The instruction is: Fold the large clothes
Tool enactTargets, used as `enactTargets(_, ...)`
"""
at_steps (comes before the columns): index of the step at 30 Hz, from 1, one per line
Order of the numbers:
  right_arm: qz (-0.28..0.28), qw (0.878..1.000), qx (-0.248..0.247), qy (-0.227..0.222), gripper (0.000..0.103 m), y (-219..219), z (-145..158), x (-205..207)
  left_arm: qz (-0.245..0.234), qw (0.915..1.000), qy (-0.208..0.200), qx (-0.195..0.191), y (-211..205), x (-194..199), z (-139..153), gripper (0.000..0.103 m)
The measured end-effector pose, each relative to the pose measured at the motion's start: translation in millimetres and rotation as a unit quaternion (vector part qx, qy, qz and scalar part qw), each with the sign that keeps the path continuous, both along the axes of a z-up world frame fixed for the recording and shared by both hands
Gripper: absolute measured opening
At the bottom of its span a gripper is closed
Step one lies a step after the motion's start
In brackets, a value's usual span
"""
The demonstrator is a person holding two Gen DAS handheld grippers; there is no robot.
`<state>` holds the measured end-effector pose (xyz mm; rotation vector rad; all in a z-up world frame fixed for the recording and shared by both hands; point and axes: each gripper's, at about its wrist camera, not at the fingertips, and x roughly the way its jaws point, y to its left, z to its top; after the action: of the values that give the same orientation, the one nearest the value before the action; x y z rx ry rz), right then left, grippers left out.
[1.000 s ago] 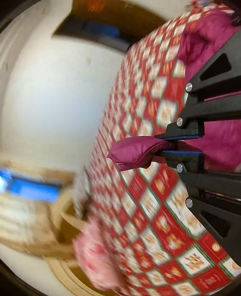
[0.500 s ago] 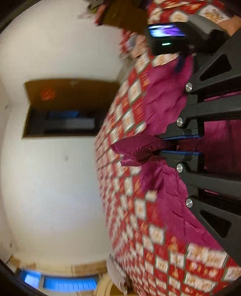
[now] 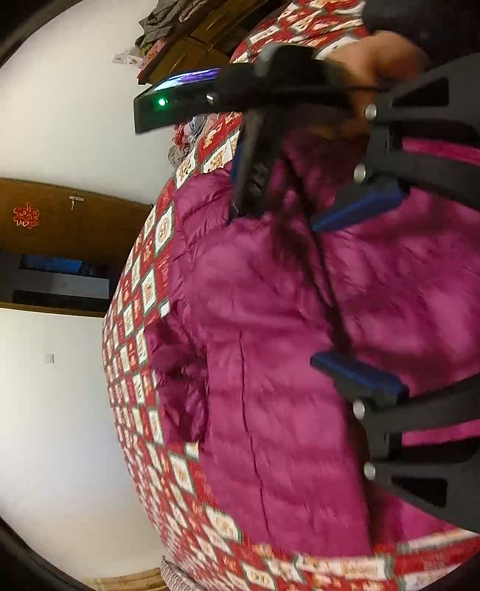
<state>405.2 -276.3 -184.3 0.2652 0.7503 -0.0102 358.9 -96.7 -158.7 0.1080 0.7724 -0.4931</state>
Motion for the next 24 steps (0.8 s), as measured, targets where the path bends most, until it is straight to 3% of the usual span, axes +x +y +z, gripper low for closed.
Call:
enactTargets(4,-0.021,0.998,-0.008,-0.063,0.071,-3,42,-30,0.019,0.9996,-0.022,-0.004,48,6,21,0.076)
enactTargets(7,0.041,0.996,-0.026,-0.079,0.07,30,69,-23,0.089,0.9953,-0.037,0.002,77,40,40,0.078)
enactTargets(9,0.08,0.994,-0.036,-0.064,0.067,59,75,-5,0.142,0.989,-0.033,0.024,86,74,44,0.078)
enactTargets(11,0.099,0.993,-0.045,-0.039,0.057,80,67,17,0.173,0.9829,-0.041,0.047,91,96,41,0.078)
enactTargets(13,0.104,0.993,-0.05,-0.001,0.045,91,49,36,0.218,0.9709,-0.047,0.087,97,120,27,0.078)
enactTargets(16,0.103,0.993,-0.055,0.034,0.045,93,21,41,0.245,0.9646,-0.019,0.095,109,133,2,0.078)
enactTargets(20,0.118,0.99,-0.064,0.047,0.049,87,-6,26,0.261,0.9604,0.009,0.096,123,132,-33,0.078)
enactTargets(24,0.123,0.991,-0.037,0.042,0.049,78,-10,14,0.275,0.9595,0.023,0.056,139,115,-55,0.08)
